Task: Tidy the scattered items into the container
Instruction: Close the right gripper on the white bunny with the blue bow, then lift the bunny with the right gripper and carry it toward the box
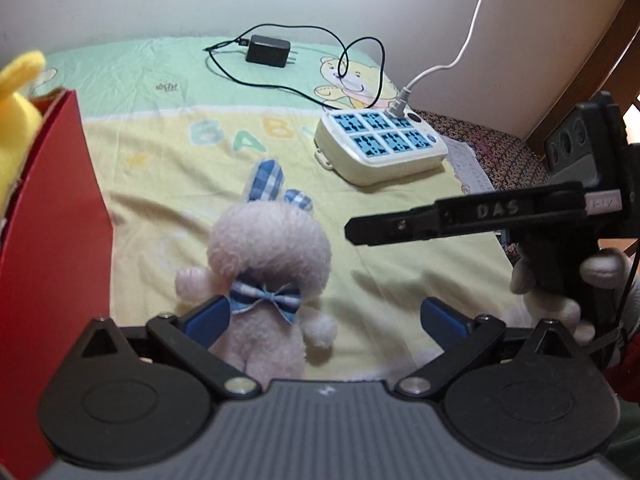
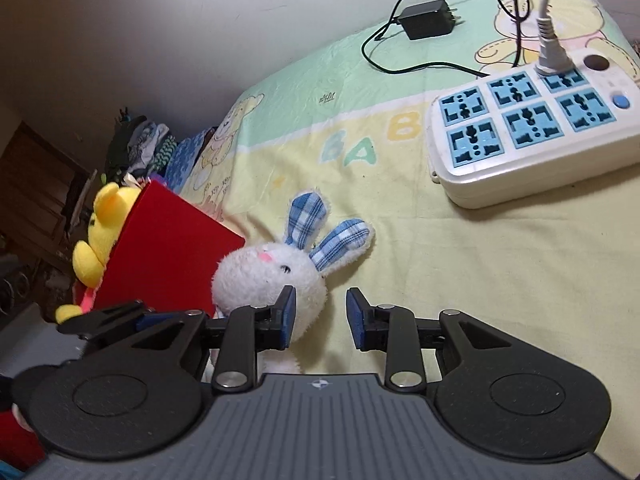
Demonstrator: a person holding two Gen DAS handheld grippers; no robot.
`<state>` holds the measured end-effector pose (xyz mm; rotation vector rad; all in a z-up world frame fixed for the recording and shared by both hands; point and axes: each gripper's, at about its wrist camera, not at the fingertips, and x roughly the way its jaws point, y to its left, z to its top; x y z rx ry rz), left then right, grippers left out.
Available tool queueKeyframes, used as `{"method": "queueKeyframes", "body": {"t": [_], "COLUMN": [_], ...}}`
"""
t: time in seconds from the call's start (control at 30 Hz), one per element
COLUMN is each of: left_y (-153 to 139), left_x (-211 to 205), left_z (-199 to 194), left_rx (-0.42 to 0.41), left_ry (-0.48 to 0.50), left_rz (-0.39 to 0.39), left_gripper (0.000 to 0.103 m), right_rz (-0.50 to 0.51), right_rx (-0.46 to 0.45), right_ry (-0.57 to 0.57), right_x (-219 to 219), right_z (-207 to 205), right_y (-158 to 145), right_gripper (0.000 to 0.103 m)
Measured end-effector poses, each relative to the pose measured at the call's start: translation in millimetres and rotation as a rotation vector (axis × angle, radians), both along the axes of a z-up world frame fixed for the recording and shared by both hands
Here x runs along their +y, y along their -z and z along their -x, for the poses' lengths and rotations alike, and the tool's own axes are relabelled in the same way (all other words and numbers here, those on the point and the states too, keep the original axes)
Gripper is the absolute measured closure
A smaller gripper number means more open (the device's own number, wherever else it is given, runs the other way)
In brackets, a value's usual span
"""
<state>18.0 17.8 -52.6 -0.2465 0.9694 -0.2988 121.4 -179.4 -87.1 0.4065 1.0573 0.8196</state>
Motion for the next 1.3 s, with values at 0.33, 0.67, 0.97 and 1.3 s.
{"method": "queueKeyframes", "body": {"t": [0.33, 0.67, 0.97, 1.3], "left_y": [-9.8, 19.2, 31.3, 29.2], "left_x": [2.5, 16.1, 11.6, 7.8], "left_z": [7.3, -13.4, -30.9, -31.6], "left_rx": [-0.045, 0.022, 0.063, 0.059], "left_ry": [-0.051, -0.116, -0.126, -0.106], "left_rz": [-0.036, -0.078, -0.089, -0.123], "left_gripper": [0.002, 0.002, 0.003, 0.014], "right_rz": [-0.107, -0.146, -0.195, -0.243], "right_rx": [0.103, 0.186, 0.224, 0.271], "right_ry": [0.011, -0.041, -0.05, 0.0], "right_x": [1.8, 24.1, 46.3, 42.3], "right_z": [5.1, -4.2, -14.4, -10.3], "right_y": [9.5, 31.4, 36.5, 45.3], "right_gripper": [0.058, 0.052, 0.048, 0.054]}}
